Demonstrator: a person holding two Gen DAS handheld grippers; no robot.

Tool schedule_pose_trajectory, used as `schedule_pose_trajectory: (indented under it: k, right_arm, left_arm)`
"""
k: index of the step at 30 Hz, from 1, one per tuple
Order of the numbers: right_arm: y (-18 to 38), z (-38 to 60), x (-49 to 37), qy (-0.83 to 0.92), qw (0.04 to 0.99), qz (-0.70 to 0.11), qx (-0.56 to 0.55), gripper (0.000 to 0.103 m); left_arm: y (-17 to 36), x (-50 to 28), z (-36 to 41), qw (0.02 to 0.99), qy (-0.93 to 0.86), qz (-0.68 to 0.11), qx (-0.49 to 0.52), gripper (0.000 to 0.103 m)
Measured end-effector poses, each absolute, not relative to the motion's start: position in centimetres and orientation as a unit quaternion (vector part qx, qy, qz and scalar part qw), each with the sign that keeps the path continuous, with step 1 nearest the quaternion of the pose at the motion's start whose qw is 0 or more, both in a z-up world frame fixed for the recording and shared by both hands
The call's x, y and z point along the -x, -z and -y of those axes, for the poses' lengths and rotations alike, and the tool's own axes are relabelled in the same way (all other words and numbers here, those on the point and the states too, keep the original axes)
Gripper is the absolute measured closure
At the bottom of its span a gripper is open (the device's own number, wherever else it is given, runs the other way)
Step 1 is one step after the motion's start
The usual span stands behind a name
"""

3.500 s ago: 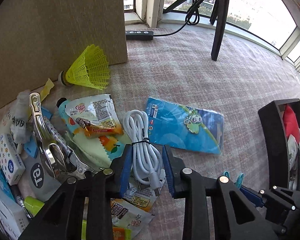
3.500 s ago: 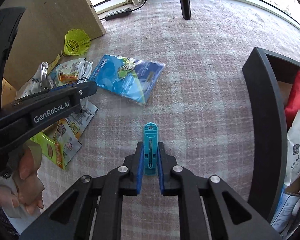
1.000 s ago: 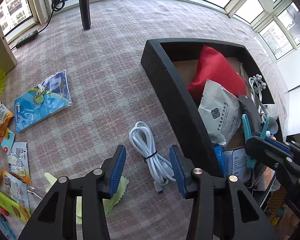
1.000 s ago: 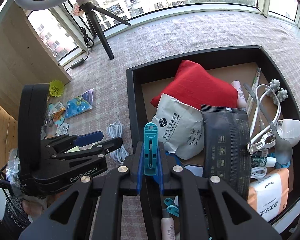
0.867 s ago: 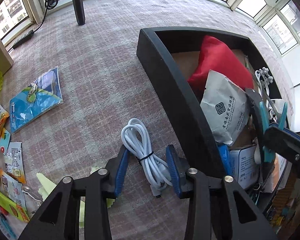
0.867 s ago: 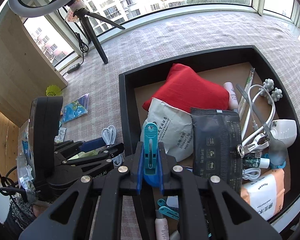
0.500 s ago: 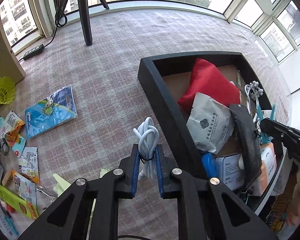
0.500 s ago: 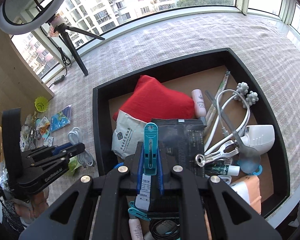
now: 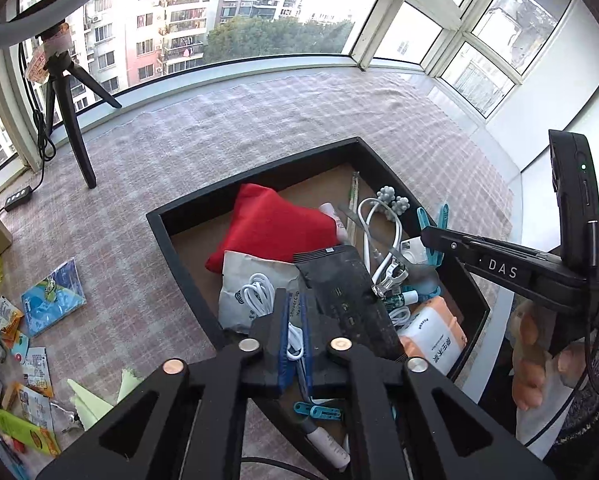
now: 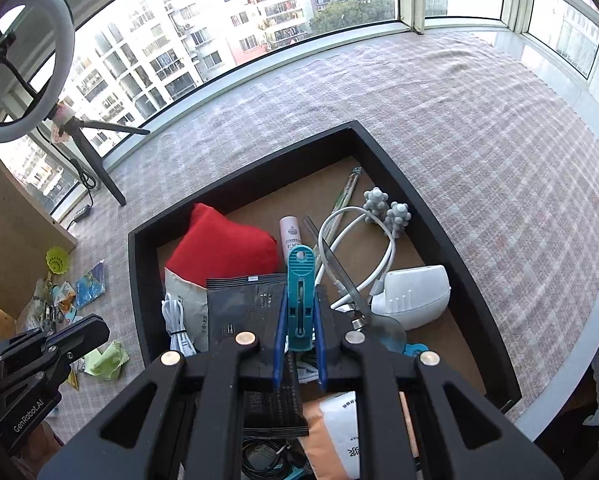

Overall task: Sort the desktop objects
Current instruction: 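Carry the cable and clothespin over the black tray and open both tools, then move both tools back over the pile of items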

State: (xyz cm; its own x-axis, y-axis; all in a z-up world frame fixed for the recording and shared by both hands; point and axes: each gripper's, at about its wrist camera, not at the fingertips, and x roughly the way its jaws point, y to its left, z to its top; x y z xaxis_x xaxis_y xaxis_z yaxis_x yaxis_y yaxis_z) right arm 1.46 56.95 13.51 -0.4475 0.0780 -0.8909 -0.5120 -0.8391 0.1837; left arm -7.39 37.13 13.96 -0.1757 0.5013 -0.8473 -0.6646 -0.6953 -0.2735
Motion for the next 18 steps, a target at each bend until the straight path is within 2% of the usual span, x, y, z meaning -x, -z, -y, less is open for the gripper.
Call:
schedule_pose_trajectory:
  k: [1, 2, 4, 11, 18]
  right_arm:
    - [-13.4, -57.0, -1.5, -0.818, 0.179, -0.224, 0.498, 0.079]
    - [-13.4, -57.0, -1.6, -0.818, 0.176, -0.225, 0.499, 0.072]
    - [-13.3, -56.5, -1.6, -0.82, 0.175, -0.218, 0.5, 0.067]
    - [-13.5, -53.3, -0.8, -0.83, 0.132, -0.204, 0.502, 0.067]
    - [-12.6, -46.5, 1.3, -0.836, 0.032, -0.17, 0.521, 0.067]
  left_arm:
    - [-14.2, 7.2, -37.0, 0.386, -0.765, -0.079, 0.51, 0.059]
    - [-14.4, 7.1, -36.9, 0.385, -0.77, -0.08, 0.503, 0.054]
    - [-14.4, 6.9, -36.5, 0.377, -0.774, -0.09, 0.501, 0.056]
    - [-12.8, 7.3, -32.8, 0.344, -0.78, -0.092, 0.515, 0.056]
    - [-9.9, 8.7, -23.8, 0.275, -0.796, -0.077, 0.534, 0.056]
